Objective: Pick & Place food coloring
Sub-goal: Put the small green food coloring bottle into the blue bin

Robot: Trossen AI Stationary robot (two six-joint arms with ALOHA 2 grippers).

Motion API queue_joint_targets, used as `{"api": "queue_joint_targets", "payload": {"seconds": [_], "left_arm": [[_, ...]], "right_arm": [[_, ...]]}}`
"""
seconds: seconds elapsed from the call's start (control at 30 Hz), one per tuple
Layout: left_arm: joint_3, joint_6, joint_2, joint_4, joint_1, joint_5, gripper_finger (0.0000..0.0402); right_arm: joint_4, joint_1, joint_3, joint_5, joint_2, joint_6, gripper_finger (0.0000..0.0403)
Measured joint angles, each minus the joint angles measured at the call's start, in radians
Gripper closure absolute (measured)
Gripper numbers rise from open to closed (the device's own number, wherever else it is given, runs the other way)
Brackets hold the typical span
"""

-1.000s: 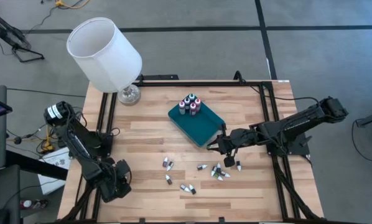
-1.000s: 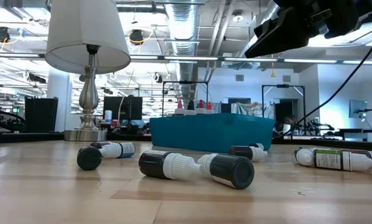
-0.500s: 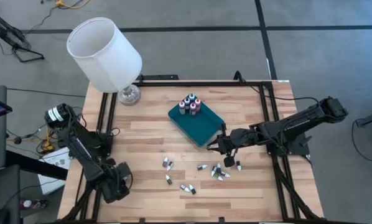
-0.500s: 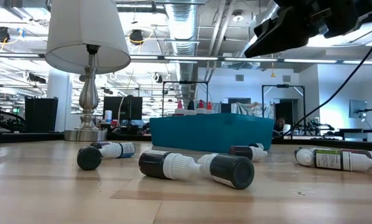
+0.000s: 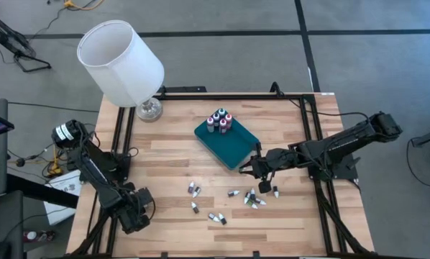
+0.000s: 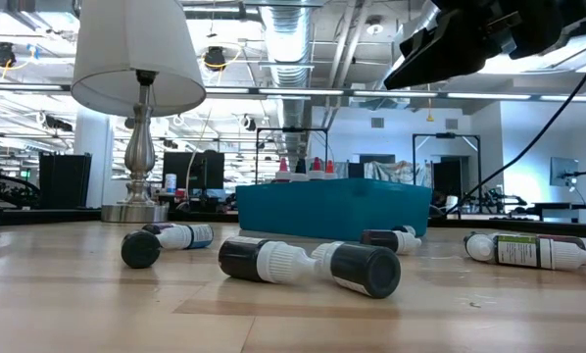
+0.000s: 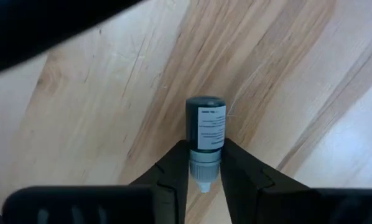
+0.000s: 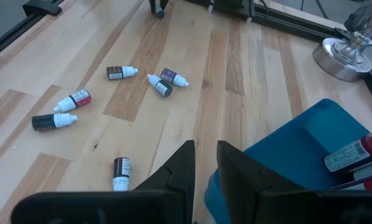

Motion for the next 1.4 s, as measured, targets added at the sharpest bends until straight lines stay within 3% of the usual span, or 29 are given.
{"api": "queue_joint_targets", "payload": {"seconds": [0.3,0.7,1.1,1.4], "left_arm": [[-0.002,0.045,0.002,0.003,0.004,-0.037,0.0319],[-0.003,0.200,0.005,0.014,0.086,-0.110,0.0330],[0.064,0.478,0.010,0.008,0.199,-0.440,0.0329],[0.131,0.775,0.008,0.041,0.397,-0.646,0.0327]], "right_arm": [[0.003,0.000,0.000,0.000,0.000,0.000,0.0343],[0.003,0.000,0.000,0.000,0.000,0.000,0.0343],[0.002,0.000,0.000,0.000,0.000,-0.001,0.0343],[0.002,0.000,0.000,0.000,0.000,-0.001,0.0343]]}}
